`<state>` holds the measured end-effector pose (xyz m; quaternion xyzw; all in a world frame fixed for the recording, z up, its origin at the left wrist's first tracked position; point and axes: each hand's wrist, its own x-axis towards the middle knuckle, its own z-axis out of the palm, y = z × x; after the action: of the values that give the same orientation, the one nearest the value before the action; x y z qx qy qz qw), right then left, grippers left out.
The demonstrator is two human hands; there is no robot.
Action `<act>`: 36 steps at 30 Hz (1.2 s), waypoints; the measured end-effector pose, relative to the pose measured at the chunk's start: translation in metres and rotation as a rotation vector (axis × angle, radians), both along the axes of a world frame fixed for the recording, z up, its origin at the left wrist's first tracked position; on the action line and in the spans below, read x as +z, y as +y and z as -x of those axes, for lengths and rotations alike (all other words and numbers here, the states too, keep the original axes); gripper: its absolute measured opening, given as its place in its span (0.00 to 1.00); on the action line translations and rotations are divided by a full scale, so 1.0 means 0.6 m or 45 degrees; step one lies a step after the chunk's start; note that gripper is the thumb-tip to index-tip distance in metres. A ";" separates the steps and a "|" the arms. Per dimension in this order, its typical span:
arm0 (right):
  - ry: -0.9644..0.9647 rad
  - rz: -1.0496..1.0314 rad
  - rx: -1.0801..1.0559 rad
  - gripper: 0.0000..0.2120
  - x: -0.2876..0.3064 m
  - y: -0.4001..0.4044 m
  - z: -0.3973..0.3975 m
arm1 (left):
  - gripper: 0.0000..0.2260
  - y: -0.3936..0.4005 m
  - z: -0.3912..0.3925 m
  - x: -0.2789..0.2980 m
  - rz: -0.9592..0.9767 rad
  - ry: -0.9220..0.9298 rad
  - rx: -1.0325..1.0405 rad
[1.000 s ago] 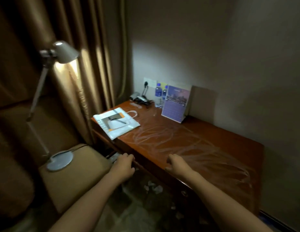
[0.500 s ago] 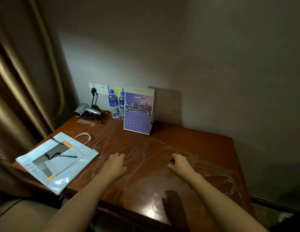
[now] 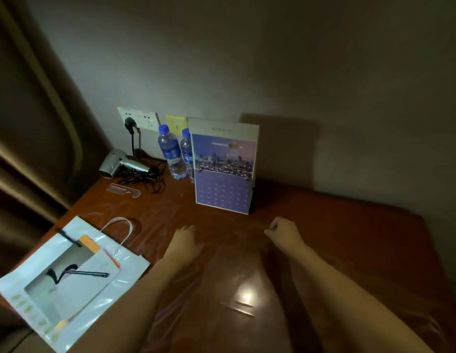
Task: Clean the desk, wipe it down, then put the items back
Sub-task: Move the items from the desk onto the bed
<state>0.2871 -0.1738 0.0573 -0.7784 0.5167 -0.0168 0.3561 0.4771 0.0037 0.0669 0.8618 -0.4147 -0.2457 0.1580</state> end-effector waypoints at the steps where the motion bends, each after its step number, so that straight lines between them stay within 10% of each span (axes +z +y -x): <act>1: 0.002 -0.014 -0.010 0.07 -0.005 -0.015 -0.015 | 0.14 -0.013 -0.012 0.001 0.013 0.014 0.040; 16: -0.011 -0.161 -0.319 0.07 -0.113 -0.135 -0.152 | 0.31 -0.207 -0.204 -0.100 0.231 0.410 0.555; 23: -0.143 -0.251 -0.521 0.12 -0.137 -0.135 -0.183 | 0.09 -0.232 -0.218 -0.137 0.214 0.689 0.507; 36: -0.112 -0.277 -0.653 0.14 -0.150 -0.124 -0.175 | 0.03 -0.205 -0.207 -0.138 0.302 0.925 0.534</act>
<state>0.3921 -0.2481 -0.0325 -0.5781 0.6796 -0.0846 0.4436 0.6010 -0.1196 -0.0159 0.7609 -0.1736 -0.4461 0.4381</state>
